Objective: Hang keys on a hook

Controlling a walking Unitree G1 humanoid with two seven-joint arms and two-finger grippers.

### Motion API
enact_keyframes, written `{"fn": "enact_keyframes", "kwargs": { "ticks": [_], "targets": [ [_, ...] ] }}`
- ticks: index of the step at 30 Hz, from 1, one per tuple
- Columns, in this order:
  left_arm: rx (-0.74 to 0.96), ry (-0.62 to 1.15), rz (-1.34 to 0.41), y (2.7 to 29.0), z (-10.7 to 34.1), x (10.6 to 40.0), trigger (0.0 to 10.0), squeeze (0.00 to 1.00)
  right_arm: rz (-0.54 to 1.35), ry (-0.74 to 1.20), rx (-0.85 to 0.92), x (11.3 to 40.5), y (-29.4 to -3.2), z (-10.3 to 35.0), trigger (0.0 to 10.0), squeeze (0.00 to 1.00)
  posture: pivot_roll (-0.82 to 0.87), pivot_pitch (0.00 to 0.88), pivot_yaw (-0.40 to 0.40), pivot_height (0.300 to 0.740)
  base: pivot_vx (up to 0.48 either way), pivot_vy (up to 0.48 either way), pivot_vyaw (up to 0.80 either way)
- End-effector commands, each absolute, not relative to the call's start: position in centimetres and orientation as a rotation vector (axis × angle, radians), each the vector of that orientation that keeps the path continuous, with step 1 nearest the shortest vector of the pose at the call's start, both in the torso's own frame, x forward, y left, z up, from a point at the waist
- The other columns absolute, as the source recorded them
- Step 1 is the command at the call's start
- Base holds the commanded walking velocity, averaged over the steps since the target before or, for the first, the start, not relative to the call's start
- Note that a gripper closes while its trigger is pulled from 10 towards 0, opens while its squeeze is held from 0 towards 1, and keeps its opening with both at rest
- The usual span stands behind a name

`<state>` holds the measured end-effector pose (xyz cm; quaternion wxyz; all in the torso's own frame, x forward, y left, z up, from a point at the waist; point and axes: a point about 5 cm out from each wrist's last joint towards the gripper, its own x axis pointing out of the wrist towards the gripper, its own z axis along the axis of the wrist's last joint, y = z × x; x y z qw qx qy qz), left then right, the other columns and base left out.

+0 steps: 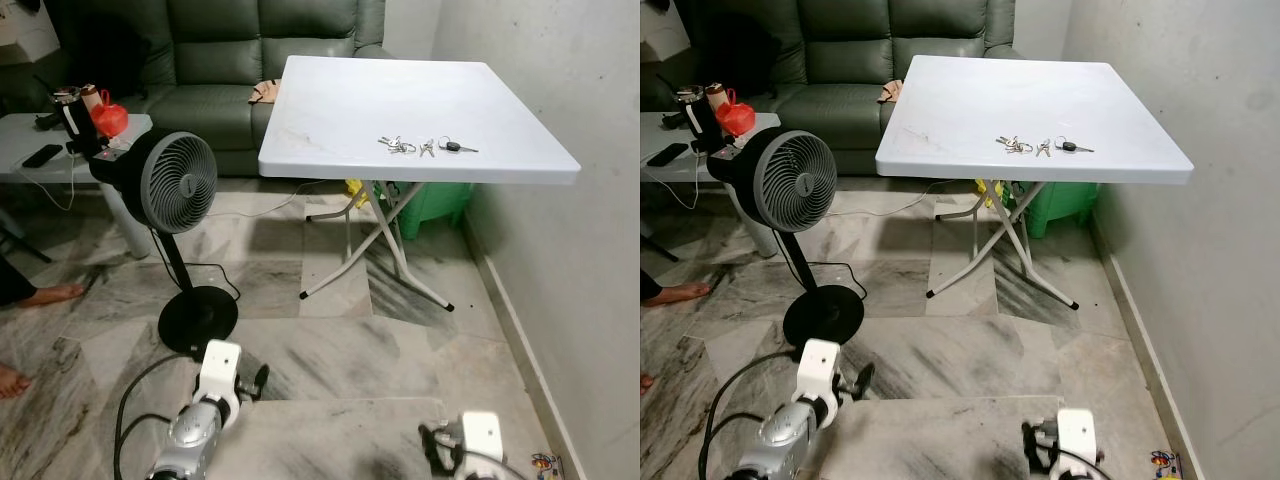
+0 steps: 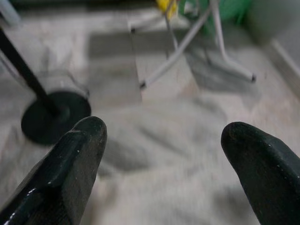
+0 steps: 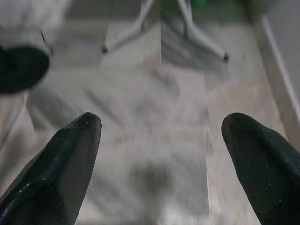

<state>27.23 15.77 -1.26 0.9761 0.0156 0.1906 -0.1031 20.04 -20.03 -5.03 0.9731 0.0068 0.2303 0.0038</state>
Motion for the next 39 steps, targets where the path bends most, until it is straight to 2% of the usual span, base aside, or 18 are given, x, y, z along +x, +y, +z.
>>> {"fn": "enact_keyframes", "kwargs": {
  "ticks": [1, 4, 7, 17, 21, 25, 29, 30, 33, 35, 39],
  "targets": [
    [0.027, 0.302, -0.202, 16.2, 0.1, 28.3, 10.0, 0.00, -0.006, 0.372, 0.024, 21.0, -20.3, -3.9, 10.0, 0.00, -0.05, 0.000, 0.004, 0.740, 0.000, 0.000, 0.00],
    [0.006, 0.270, -0.191, 16.3, 0.7, 28.8, 10.0, 0.00, -0.007, 0.317, 0.025, 21.7, -20.3, -3.1, 10.0, 0.00, -0.05, 0.000, 0.004, 0.740, 0.000, 0.000, 0.00],
    [-0.083, 0.217, -0.176, 16.4, 2.0, 29.9, 10.0, 0.00, -0.003, 0.212, 0.028, 22.9, -20.3, -1.5, 10.0, 0.00, -0.05, 0.000, 0.004, 0.740, 0.000, 0.000, 0.00],
    [-0.152, -0.079, -0.181, 15.8, 8.1, 32.6, 10.0, 0.00, 0.035, -0.052, 0.022, 25.8, -19.5, 4.6, 10.0, 0.00, -0.05, 0.000, 0.010, 0.740, 0.000, 0.000, 0.00],
    [-0.167, -0.105, -0.192, 15.8, 9.1, 32.8, 10.0, 0.00, 0.054, -0.076, 0.015, 26.1, -18.9, 5.8, 10.0, 0.00, -0.05, 0.000, 0.013, 0.740, 0.000, 0.000, 0.00],
    [-0.200, -0.146, -0.226, 15.4, 11.6, 33.2, 10.0, 0.00, 0.107, -0.163, 0.020, 26.7, -17.4, 9.2, 10.0, 0.00, -0.05, 0.000, 0.016, 0.740, 0.000, 0.000, 0.00],
    [-0.219, -0.177, -0.219, 15.4, 12.9, 33.4, 10.0, 0.00, 0.118, -0.204, -0.009, 26.8, -17.1, 10.6, 10.0, 0.00, -0.05, 0.000, 0.016, 0.740, 0.000, 0.000, 0.00],
    [-0.282, -0.187, -0.205, 15.4, 13.9, 33.7, 10.0, 0.00, 0.122, -0.225, -0.022, 27.0, -17.1, 11.5, 10.0, 0.00, -0.04, 0.000, 0.015, 0.740, 0.000, 0.000, 0.00],
    [-0.240, -0.196, -0.207, 15.4, 14.7, 33.8, 10.0, 0.00, 0.124, -0.237, -0.009, 27.1, -17.2, 12.3, 10.0, 0.00, -0.03, 0.000, 0.013, 0.740, 0.000, 0.000, 0.00],
    [-0.074, -0.205, -0.231, 15.3, 14.7, 33.6, 10.0, 0.00, 0.112, -0.236, -0.020, 27.3, -17.5, 12.7, 10.0, 0.00, -0.03, 0.000, 0.013, 0.740, 0.000, 0.000, 0.00],
    [-0.082, -0.152, -0.218, 15.8, 14.1, 33.5, 10.0, 0.00, 0.094, -0.198, -0.031, 27.5, -17.9, 12.4, 10.0, 0.00, -0.01, 0.000, 0.000, 0.740, 0.000, 0.000, 0.00]
  ]
}}
